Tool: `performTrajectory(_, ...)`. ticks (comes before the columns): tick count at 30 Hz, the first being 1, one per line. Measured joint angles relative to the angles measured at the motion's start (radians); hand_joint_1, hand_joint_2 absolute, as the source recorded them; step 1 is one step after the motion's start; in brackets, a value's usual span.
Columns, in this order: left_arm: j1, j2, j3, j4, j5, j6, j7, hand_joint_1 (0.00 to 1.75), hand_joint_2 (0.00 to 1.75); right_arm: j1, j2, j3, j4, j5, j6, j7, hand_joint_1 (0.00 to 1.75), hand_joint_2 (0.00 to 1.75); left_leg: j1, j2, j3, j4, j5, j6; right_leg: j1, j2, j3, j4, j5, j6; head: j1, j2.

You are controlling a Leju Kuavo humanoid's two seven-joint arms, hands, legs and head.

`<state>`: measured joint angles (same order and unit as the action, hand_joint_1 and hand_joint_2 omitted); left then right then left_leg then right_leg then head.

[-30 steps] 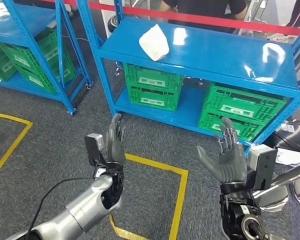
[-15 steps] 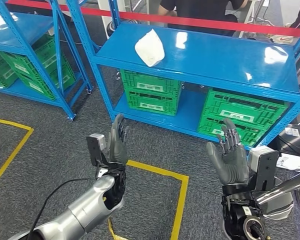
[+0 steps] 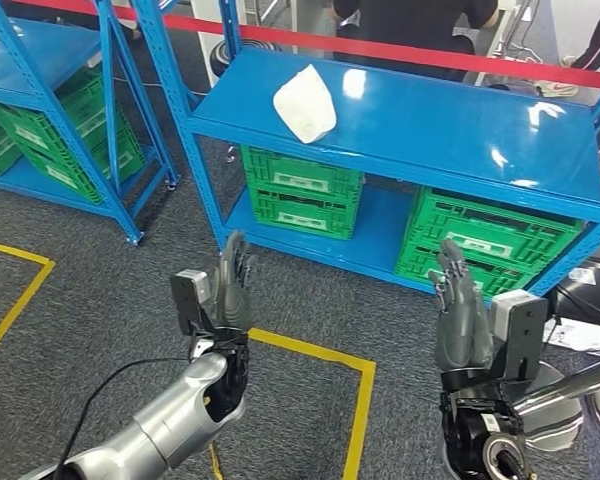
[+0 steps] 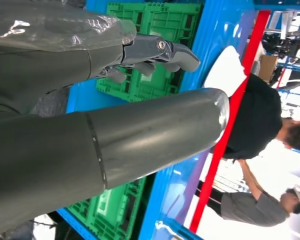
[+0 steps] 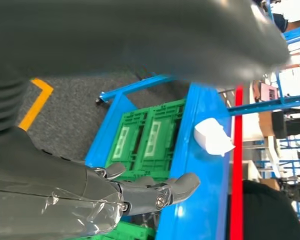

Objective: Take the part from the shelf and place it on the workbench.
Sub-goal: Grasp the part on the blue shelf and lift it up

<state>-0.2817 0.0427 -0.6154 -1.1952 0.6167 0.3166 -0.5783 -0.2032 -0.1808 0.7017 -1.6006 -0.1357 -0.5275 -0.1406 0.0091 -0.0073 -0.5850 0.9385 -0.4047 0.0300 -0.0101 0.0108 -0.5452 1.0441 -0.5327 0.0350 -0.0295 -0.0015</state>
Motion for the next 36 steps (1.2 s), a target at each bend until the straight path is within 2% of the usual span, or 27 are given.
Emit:
performTrajectory(2,0.001,-0.001,0.000,0.000,-0.002,-0.001,0.001,0.00,0.00,0.003,0.000,-0.002,0.000,0.001,0.000,0.002,0.00,0.00,-0.002,0.000,0.009,0.000,-0.009,0.008,0.000,-0.002,-0.081,0.150,-0.055,0.004,0.005,0.000)
performTrajectory(3,0.003,-0.001,0.000,0.000,-0.002,-0.002,0.002,0.00,0.00,0.006,0.000,-0.002,0.000,0.002,0.000,0.004,0.00,0.00,-0.004,0.000,0.014,0.000,-0.014,0.009,0.000,-0.002,-0.118,0.206,-0.065,0.005,0.005,0.000)
performTrajectory(4,0.004,-0.001,0.000,0.000,-0.002,-0.003,0.003,0.00,0.00,0.009,0.000,-0.003,0.001,0.002,0.000,0.005,0.00,0.00,-0.005,-0.001,0.021,0.000,-0.019,0.009,0.000,-0.002,-0.138,0.224,-0.055,0.004,0.005,0.000)
performTrajectory(5,0.005,-0.002,0.000,0.000,-0.003,-0.005,0.003,0.00,0.00,0.011,-0.001,-0.003,0.001,0.002,0.000,0.005,0.00,0.00,-0.006,-0.001,0.030,0.000,-0.026,0.009,0.000,-0.002,-0.136,0.198,-0.022,0.002,0.006,0.000)
performTrajectory(7,0.006,-0.003,0.000,0.000,-0.003,-0.008,0.003,0.00,0.00,0.011,-0.001,-0.003,0.001,0.002,0.000,0.006,0.00,0.00,-0.006,-0.003,0.053,0.000,-0.041,0.006,0.002,-0.002,-0.087,0.057,0.073,-0.008,0.006,0.000)
performTrajectory(8,0.005,-0.004,0.000,0.000,-0.003,-0.008,0.003,0.00,0.00,0.011,-0.001,-0.003,0.001,0.002,0.000,0.006,0.00,0.00,-0.008,-0.004,0.060,0.001,-0.047,0.002,0.005,-0.002,-0.059,-0.011,0.105,-0.013,0.007,0.000)
performTrajectory(9,0.005,-0.004,0.000,0.000,-0.003,-0.009,0.003,0.00,0.00,0.011,-0.001,-0.003,0.001,0.002,0.000,0.006,0.00,0.00,-0.008,-0.004,0.063,0.001,-0.052,-0.002,0.009,-0.002,-0.038,-0.056,0.120,-0.019,0.007,0.000)
performTrajectory(10,0.005,-0.005,0.000,0.000,-0.003,-0.009,0.003,0.00,0.00,0.011,-0.001,-0.003,0.001,0.003,0.000,0.006,0.00,0.00,-0.008,-0.004,0.062,0.002,-0.054,-0.007,0.012,-0.001,-0.029,-0.076,0.121,-0.023,0.008,0.000)
performTrajectory(11,0.005,-0.005,0.000,0.000,-0.004,-0.009,0.003,0.00,0.00,0.011,-0.001,-0.004,0.001,0.003,0.000,0.006,0.00,0.00,-0.008,-0.004,0.062,0.001,-0.055,-0.012,0.015,0.000,-0.025,-0.081,0.116,-0.026,0.008,0.000)
performTrajectory(13,0.005,-0.005,0.001,0.000,-0.004,-0.010,0.003,0.00,0.00,0.011,-0.002,-0.004,0.000,0.004,-0.001,0.006,0.00,0.00,-0.008,-0.003,0.063,0.005,-0.062,-0.022,0.010,0.003,-0.015,-0.091,0.115,-0.032,0.008,0.000)
performTrajectory(15,0.002,-0.005,0.004,-0.001,-0.006,-0.010,0.003,0.00,0.00,0.010,-0.002,-0.004,-0.002,0.005,-0.001,0.005,0.00,0.00,-0.007,-0.002,0.034,0.072,-0.093,-0.033,0.002,0.002,-0.001,-0.101,0.113,-0.041,0.003,0.000)
performTrajectory(17,0.001,-0.005,0.006,-0.001,-0.006,-0.010,0.004,0.00,0.00,0.011,-0.002,-0.004,-0.003,0.006,-0.001,0.005,0.00,0.00,-0.001,0.000,-0.052,0.219,-0.143,-0.043,0.000,0.000,0.006,-0.103,0.106,-0.047,-0.002,0.000)
performTrajectory(18,0.003,-0.005,0.007,0.000,-0.006,-0.010,0.004,0.00,0.00,0.012,-0.002,-0.004,-0.003,0.006,-0.001,0.005,0.00,0.00,0.001,0.000,-0.098,0.283,-0.158,-0.046,0.000,0.000,0.009,-0.103,0.102,-0.048,-0.004,0.000)
performTrajectory(19,0.006,-0.004,0.008,0.000,-0.006,-0.010,0.005,0.00,0.00,0.013,-0.002,-0.004,-0.003,0.006,-0.001,0.006,0.00,0.00,0.004,0.000,-0.128,0.315,-0.153,-0.049,0.000,0.000,0.014,-0.103,0.097,-0.048,-0.005,0.000)
performTrajectory(20,0.007,-0.004,0.008,0.000,-0.006,-0.011,0.006,0.00,0.00,0.014,-0.002,-0.004,-0.002,0.006,-0.001,0.006,0.00,0.00,0.005,0.000,-0.136,0.303,-0.127,-0.050,-0.001,0.001,0.020,-0.103,0.092,-0.046,-0.006,0.000)
performTrajectory(21,0.007,-0.004,0.008,0.000,-0.006,-0.011,0.006,0.00,0.00,0.014,-0.002,-0.004,-0.002,0.006,-0.001,0.005,0.00,0.00,0.007,0.001,-0.121,0.249,-0.083,-0.051,-0.002,0.001,0.029,-0.103,0.086,-0.044,-0.007,0.000)
performTrajectory(22,0.007,-0.003,0.009,0.000,-0.006,-0.011,0.006,0.00,0.00,0.014,-0.002,-0.004,-0.002,0.006,-0.001,0.005,0.00,0.00,0.008,0.002,-0.092,0.169,-0.033,-0.051,-0.003,0.002,0.038,-0.103,0.078,-0.041,-0.008,0.000)
performTrajectory(23,0.007,-0.004,0.009,0.000,-0.006,-0.010,0.007,0.00,0.00,0.014,-0.002,-0.004,-0.003,0.006,-0.001,0.005,0.00,0.00,0.006,0.002,-0.061,0.093,0.002,-0.049,-0.001,0.003,0.045,-0.102,0.070,-0.036,-0.008,0.000)
performTrajectory(24,0.006,-0.004,0.009,0.000,-0.006,-0.010,0.008,0.00,0.00,0.013,-0.002,-0.004,-0.003,0.006,0.000,0.005,0.00,0.00,0.005,0.002,-0.038,0.038,0.022,-0.045,0.000,0.004,0.049,-0.102,0.063,-0.030,-0.008,0.000)
performTrajectory(25,0.006,-0.004,0.009,0.000,-0.005,-0.010,0.010,0.00,0.00,0.013,-0.002,-0.005,-0.003,0.007,0.000,0.004,0.00,0.00,0.002,0.002,-0.025,0.011,0.025,-0.039,0.002,0.005,0.051,-0.102,0.058,-0.025,-0.007,0.000)
performTrajectory(28,0.006,-0.004,0.009,0.000,-0.004,-0.009,0.011,0.00,0.00,0.013,-0.002,-0.005,-0.004,0.007,0.002,0.004,0.00,0.00,-0.001,-0.001,-0.018,0.005,0.011,-0.015,0.000,0.004,0.055,-0.102,0.044,-0.008,-0.004,0.000)
performTrajectory(29,0.006,-0.005,0.009,0.000,-0.004,-0.009,0.011,0.00,0.00,0.013,-0.002,-0.006,-0.004,0.009,0.002,0.004,0.00,0.00,-0.001,-0.001,-0.013,0.003,0.008,-0.008,-0.002,0.003,0.049,-0.084,0.032,-0.003,-0.002,0.000)
performTrajectory(31,0.006,-0.005,0.009,-0.001,-0.004,-0.009,0.012,0.00,0.00,0.013,-0.002,-0.007,-0.005,0.015,0.002,0.007,0.00,0.00,0.001,0.000,-0.002,0.001,0.001,0.004,-0.003,-0.001,-0.003,0.022,-0.015,0.003,0.003,0.000)
performTrajectory(33,0.007,-0.005,0.009,-0.001,-0.003,-0.009,0.014,0.00,0.00,0.016,-0.002,-0.008,-0.005,0.021,0.002,0.013,0.00,0.00,-0.002,0.000,0.007,0.001,-0.009,0.010,-0.003,-0.002,-0.091,0.173,-0.064,0.006,0.007,0.000)
performTrajectory(34,0.009,-0.005,0.009,-0.001,-0.003,-0.009,0.015,0.00,0.00,0.019,-0.002,-0.010,-0.005,0.023,0.002,0.017,0.00,0.00,-0.004,-0.001,0.013,0.001,-0.015,0.011,-0.002,-0.002,-0.124,0.216,-0.065,0.006,0.007,0.000)
performTrajectory(35,0.009,-0.005,0.009,-0.001,-0.003,-0.009,0.016,0.00,0.00,0.021,-0.003,-0.011,-0.005,0.025,0.002,0.020,0.00,0.00,-0.005,-0.002,0.021,0.001,-0.021,0.011,-0.002,-0.002,-0.138,0.218,-0.043,0.004,0.007,0.000)
performTrajectory(36,0.010,-0.005,0.009,-0.001,-0.003,-0.009,0.016,0.00,0.00,0.022,-0.003,-0.012,-0.005,0.027,0.003,0.022,0.00,0.00,-0.006,-0.003,0.032,0.002,-0.028,0.011,-0.001,-0.002,-0.129,0.176,-0.002,0.000,0.007,0.000)
